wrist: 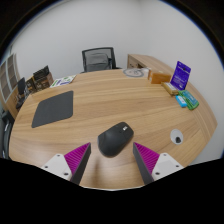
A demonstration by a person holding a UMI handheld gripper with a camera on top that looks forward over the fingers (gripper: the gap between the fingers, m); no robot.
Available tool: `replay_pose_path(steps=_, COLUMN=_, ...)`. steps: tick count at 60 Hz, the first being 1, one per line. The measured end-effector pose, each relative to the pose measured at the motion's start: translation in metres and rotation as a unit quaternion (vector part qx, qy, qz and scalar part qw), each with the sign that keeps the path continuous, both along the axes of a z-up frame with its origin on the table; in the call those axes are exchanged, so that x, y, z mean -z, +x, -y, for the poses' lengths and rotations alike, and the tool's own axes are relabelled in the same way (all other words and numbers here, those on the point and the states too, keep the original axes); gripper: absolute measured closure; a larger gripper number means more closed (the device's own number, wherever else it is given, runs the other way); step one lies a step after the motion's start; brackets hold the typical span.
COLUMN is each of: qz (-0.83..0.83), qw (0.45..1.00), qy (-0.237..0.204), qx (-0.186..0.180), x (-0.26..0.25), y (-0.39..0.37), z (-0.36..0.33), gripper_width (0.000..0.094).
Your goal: Arrange mouse
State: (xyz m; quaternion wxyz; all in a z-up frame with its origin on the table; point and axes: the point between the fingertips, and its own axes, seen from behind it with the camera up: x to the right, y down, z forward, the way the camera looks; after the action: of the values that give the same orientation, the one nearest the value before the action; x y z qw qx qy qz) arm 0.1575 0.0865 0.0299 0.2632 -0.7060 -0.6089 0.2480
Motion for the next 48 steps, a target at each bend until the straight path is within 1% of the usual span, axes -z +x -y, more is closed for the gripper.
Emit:
replay_pose_path(steps=13, qz=0.02, qw=1.0, qy=-0.019, qx=0.003, x=0.024, y=-0.017, z=-0.002, gripper_width=0.0071)
replay_pose_path(steps=24, qz=0.024, qw=0.999, qy=-0.033, qx=0.008, x=0.031, y=-0.034, z=-0.002, gripper_width=0.0072)
replay_pose_path(steps=48, qz=0.026, qw=0.999, qy=-0.025, qx=-0.005, x=0.037, y=-0.074, z=-0.002, gripper_width=0.0071)
